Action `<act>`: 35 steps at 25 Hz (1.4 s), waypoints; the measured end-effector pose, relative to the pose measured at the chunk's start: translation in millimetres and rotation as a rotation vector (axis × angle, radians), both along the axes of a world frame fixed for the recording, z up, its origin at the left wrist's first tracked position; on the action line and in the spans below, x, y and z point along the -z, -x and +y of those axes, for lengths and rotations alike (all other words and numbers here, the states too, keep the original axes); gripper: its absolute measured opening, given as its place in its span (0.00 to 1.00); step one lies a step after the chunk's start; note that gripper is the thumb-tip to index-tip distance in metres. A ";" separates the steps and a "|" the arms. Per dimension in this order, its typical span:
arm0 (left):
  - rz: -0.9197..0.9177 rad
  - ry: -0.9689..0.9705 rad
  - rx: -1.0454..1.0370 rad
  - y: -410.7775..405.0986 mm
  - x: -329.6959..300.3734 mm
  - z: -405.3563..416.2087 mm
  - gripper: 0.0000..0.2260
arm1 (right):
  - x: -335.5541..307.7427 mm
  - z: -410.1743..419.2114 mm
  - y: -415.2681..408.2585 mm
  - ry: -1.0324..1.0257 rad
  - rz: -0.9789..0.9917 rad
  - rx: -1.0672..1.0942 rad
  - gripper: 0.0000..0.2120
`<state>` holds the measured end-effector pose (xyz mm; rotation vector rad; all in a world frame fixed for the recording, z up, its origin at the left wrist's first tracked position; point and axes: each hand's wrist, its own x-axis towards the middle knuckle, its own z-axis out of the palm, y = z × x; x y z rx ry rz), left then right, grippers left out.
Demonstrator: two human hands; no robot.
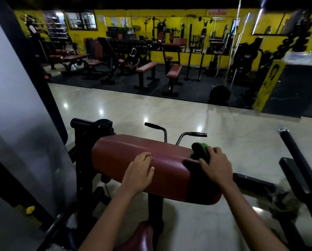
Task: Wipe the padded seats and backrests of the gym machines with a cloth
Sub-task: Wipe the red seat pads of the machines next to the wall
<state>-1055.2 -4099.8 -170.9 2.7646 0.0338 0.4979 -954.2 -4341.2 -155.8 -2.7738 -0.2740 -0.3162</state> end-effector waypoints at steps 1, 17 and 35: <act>0.011 0.003 0.013 -5.4 4.9 -2.4 0.17 | 14.9 -1.0 0.8 0.137 -0.027 0.019 0.27; 0.034 -0.163 0.176 -53.6 40.8 3.3 0.21 | 86.6 -23.1 24.9 0.349 -0.561 -0.197 0.30; -0.252 -0.271 0.550 -81.4 77.8 81.7 0.22 | 117.0 76.4 41.3 -0.168 -0.548 0.658 0.31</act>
